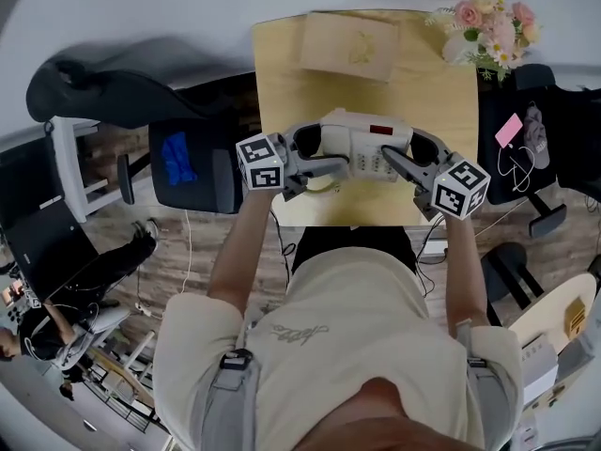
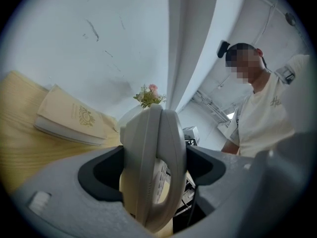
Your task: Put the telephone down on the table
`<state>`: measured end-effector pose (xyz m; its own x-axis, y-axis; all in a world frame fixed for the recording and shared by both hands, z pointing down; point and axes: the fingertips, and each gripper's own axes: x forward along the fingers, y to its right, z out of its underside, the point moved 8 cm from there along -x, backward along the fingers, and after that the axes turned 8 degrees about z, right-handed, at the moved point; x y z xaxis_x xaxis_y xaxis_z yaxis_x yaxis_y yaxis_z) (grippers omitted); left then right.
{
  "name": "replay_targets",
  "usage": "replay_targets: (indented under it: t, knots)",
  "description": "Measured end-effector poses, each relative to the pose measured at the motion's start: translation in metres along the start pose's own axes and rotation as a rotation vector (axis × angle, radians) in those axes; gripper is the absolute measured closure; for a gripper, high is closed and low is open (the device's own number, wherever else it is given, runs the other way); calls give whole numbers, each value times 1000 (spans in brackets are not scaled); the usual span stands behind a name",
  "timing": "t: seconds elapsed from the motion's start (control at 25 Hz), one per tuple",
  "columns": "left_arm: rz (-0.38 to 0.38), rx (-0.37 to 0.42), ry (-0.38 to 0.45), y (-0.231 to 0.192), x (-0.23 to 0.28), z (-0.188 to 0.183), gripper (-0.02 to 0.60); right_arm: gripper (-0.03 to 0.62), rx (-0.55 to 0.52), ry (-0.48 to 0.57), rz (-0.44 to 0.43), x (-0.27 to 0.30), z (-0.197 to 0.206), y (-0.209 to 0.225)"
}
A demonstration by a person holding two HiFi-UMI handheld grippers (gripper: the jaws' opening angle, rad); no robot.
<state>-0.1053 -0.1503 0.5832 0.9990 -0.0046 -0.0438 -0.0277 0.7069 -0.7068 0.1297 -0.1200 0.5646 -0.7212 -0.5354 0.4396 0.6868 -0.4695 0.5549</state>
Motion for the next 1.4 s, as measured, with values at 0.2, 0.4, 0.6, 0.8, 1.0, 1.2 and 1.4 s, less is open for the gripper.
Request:
replay_targets:
  t: [0.2,0.4,0.6,0.8,1.0,1.2,1.4]
  knots:
    - [5,-38,-9,-21,12,3,196,356,41,-27,0,5,4,24]
    - [-7,-74,-22,-40,20,8,196,356,57,-63,-7,13,5,44]
    - [-42,-114,-13,-53,19,14,196,356,72,-111,-35,28,6,60]
    - [-76,-162,2,-65,13,25,196,356,81,-167,-61,46,10,71]
    - [-100,-194,-9,-73,9,33,196,356,88,-219,-76,58,15,78]
    - [-122,-245,0,-83,8,35,196,356,149,-232,-79,66,22,88]
    - [-141,-295,6,-92,10,35,196,356,203,-233,-79,71,28,97]
